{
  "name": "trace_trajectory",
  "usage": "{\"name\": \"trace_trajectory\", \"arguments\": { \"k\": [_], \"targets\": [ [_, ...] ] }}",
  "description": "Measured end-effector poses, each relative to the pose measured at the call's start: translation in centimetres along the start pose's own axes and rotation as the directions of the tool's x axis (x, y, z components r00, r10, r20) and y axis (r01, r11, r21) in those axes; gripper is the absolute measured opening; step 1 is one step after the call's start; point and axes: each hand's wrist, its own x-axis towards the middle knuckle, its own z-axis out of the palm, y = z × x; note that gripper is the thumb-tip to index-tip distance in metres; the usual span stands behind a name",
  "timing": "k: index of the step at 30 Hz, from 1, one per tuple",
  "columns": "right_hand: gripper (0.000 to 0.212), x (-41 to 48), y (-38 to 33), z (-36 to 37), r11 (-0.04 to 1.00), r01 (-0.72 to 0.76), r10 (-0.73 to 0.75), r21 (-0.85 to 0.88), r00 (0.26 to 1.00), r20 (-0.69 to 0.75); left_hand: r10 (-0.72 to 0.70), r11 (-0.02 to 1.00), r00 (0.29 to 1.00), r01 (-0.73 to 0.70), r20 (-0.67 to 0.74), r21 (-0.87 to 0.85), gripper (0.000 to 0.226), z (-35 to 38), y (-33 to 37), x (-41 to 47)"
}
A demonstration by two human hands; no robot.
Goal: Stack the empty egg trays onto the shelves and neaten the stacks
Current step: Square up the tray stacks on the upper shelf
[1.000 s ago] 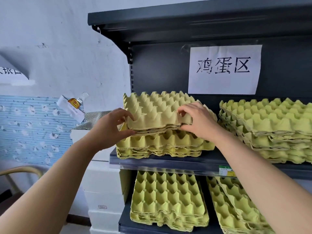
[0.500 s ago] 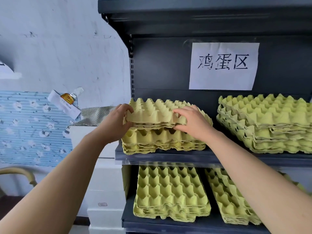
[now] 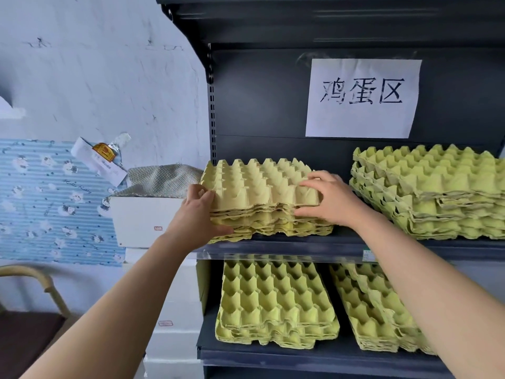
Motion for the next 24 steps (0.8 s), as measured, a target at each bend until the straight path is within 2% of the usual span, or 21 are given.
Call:
{"name": "trace_trajectory", "arguments": {
  "k": [3, 5, 7, 12, 14, 16, 18, 21, 24],
  "targets": [
    [0.067, -0.7, 1.0, 0.6, 0.991, -0.014, 0.012, 0.134, 1.000, 0.021, -0.004, 1.000, 1.000, 0.004, -0.023, 0.001, 0.078, 0.6, 0.2, 0.1],
    [0.053, -0.8, 0.9, 0.7, 0.988, 0.011, -0.012, 0.156, 1.000, 0.005, 0.001, 1.000, 0.999, -0.002, -0.041, -0.014, 0.073, 0.5, 0.3, 0.4],
    [0.048, -0.8, 0.8, 0.6, 0.986, 0.007, -0.006, 0.168, 1.000, -0.007, 0.007, 0.998, 0.998, -0.011, -0.068, -0.063, 0.069, 0.2, 0.2, 1.1],
    [0.072, -1.9, 1.0, 0.6, 0.992, 0.002, 0.002, 0.126, 0.999, -0.033, 0.017, 0.997, 1.000, -0.018, -0.012, -0.069, 0.054, 1.0, -0.7, 1.8],
    [0.078, -2.2, 1.2, 0.3, 0.991, -0.008, 0.011, 0.137, 1.000, -0.022, 0.004, 1.000, 1.000, -0.003, -0.025, 0.031, 0.061, 1.5, -0.8, 1.6],
    [0.080, -2.3, 1.4, 0.0, 0.980, -0.038, 0.047, 0.193, 0.998, -0.046, 0.010, 0.992, 0.995, 0.002, -0.102, 0.126, 0.083, 1.7, -0.3, 1.4],
    [0.081, -2.4, 1.5, -0.4, 0.976, -0.054, 0.070, 0.212, 0.995, -0.066, 0.091, 0.980, 0.981, -0.058, -0.173, 0.188, 0.099, 1.6, 0.8, 1.4],
    [0.080, -3.0, 2.2, -1.1, 0.968, -0.122, 0.137, 0.221, 0.989, -0.053, 0.279, 0.938, 0.948, -0.236, -0.149, 0.253, 0.088, 1.8, 3.5, 1.6],
    [0.069, -3.6, 4.0, -1.9, 0.938, -0.252, 0.258, 0.237, 0.966, 0.009, 0.346, 0.913, 0.936, -0.318, -0.072, 0.256, 0.084, 3.0, 6.6, 1.9]
  ]
}}
